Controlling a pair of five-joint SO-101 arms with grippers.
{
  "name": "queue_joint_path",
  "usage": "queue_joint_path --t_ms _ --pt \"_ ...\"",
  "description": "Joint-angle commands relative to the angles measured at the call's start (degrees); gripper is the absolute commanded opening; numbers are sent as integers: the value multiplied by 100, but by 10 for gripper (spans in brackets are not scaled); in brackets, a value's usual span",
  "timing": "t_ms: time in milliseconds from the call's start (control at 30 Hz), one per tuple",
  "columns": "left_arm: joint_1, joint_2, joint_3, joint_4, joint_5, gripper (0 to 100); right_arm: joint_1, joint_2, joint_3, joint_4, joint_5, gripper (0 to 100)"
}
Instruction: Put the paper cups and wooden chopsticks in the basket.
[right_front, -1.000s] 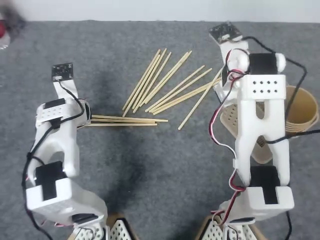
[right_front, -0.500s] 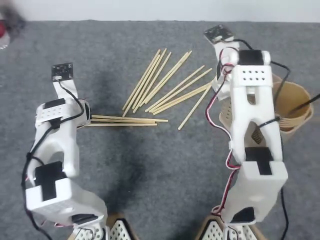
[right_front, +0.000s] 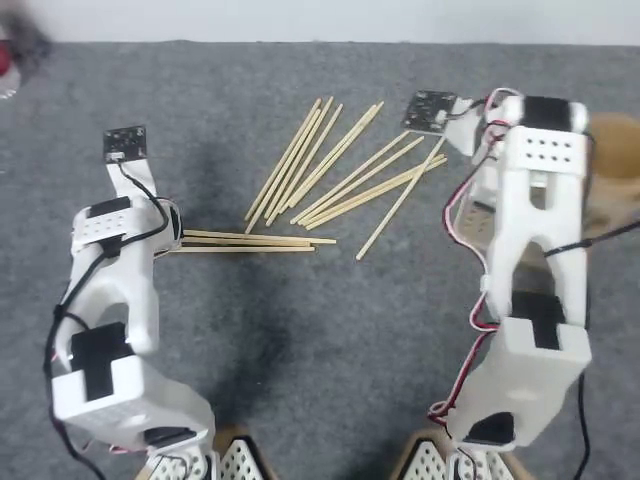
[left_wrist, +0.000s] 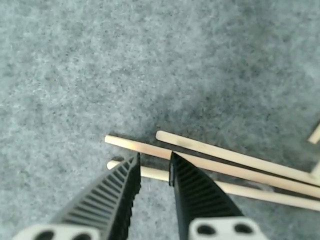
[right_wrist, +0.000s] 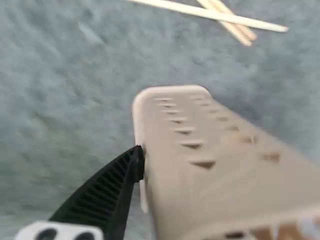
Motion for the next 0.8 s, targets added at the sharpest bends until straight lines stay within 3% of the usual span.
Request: queue_joint_path --t_ms 0,167,500,767 --pt "0 -202 -40 -105 53 97 233 -866 -114 -505 255 9" --pt "0 -202 -40 -105 53 97 233 -1095 -44 -242 281 9" --pt "0 -202 -31 -105 53 97 435 -1033 44 725 1090 16" --pt "0 -202 -31 -105 53 97 576 -1103 -9 1174 879 273"
